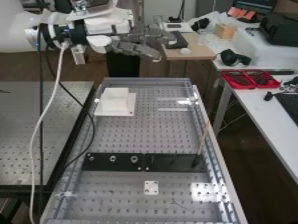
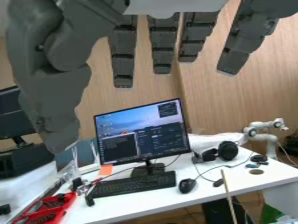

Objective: Grab the paper clip and place it in the clear container

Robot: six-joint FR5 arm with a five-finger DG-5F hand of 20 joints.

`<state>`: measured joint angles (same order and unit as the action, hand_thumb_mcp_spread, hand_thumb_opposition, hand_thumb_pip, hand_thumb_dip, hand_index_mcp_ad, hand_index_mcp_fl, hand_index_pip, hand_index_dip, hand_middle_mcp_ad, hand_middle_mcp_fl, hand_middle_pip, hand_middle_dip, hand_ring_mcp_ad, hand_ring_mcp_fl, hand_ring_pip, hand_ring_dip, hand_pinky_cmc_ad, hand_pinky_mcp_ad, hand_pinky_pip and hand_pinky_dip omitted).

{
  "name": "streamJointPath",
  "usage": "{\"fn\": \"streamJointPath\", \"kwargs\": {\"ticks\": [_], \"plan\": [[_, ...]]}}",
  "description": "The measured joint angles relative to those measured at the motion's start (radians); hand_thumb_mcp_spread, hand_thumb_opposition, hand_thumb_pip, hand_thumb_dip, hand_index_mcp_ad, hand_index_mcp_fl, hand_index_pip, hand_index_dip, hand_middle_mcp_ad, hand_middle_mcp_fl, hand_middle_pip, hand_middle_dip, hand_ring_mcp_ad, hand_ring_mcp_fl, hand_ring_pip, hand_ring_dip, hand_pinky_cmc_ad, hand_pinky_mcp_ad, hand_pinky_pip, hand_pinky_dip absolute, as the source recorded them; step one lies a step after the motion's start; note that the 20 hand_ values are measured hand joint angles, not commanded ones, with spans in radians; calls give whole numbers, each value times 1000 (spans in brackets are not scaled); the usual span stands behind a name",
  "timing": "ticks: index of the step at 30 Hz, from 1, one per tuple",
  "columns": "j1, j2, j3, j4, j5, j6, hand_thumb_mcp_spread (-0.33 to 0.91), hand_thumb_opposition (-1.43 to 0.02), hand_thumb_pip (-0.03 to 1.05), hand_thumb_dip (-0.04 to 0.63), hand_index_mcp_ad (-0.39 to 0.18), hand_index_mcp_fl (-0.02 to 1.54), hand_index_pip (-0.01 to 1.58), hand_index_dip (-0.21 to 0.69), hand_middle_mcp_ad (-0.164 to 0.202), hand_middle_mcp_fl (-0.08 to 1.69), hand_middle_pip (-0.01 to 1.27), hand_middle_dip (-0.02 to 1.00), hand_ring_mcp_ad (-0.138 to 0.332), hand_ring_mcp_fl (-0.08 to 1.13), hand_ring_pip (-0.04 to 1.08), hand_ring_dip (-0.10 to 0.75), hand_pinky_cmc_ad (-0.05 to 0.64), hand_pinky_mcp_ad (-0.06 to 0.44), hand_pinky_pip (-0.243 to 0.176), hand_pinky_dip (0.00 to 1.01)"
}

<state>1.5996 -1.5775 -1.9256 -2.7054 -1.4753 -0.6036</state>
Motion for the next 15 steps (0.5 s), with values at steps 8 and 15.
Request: {"fn": "streamJointPath", "kwargs": {"ticks": [8, 15], "plan": [[-36, 51, -43, 4, -49, -3, 372, -759, 445, 220, -129, 387, 89, 227, 75, 106, 129, 190, 84, 0, 105, 59, 342, 265, -61, 305], [-51, 56, -52, 18, -93, -6, 368, -747, 443, 220, -129, 387, 89, 227, 75, 106, 126, 190, 84, 0, 105, 59, 346, 265, -58, 305]]}}
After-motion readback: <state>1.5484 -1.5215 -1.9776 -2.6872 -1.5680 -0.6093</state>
